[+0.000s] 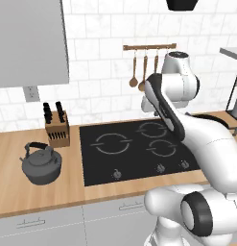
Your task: Pick the kettle from the counter and place it on a stove burner. Then turn the burner on.
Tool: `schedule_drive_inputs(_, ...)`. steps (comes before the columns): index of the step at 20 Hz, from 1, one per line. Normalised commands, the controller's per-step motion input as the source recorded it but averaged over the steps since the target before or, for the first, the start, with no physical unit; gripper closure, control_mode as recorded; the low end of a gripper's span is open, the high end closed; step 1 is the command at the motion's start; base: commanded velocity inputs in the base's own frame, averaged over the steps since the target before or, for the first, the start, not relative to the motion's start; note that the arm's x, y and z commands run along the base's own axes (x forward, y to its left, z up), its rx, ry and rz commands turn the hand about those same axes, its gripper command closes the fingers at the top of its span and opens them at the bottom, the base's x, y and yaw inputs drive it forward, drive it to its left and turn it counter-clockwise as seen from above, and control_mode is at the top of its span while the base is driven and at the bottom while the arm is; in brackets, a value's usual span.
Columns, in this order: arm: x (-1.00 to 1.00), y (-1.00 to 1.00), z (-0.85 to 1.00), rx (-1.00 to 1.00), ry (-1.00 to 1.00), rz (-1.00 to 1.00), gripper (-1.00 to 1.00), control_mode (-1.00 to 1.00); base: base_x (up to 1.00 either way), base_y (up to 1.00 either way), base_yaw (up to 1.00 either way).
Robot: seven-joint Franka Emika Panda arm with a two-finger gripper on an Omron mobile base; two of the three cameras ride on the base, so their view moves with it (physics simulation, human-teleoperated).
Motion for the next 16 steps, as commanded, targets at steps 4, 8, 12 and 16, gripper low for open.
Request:
schedule_drive_inputs(4, -0.22, -0.13, -0.03, 0.0, 0.0, 0.0, -1.0, -1.0, 0.0, 0.0, 0.0)
schedule_drive_inputs(8, -0.36, -0.09, -0.24, 0.0, -0.03, -0.02, -1.0, -1.0, 0.0, 0.0, 0.0)
schedule_drive_inputs(12, -0.22, 0.5, -0.37, -0.01, -0.05, 0.0, -1.0, -1.0, 0.0, 0.0, 0.0)
schedule_drive_inputs(16, -0.08, 0.63, -0.37, 0.0, -0.02, 0.01, -1.0, -1.0, 0.0, 0.0, 0.0)
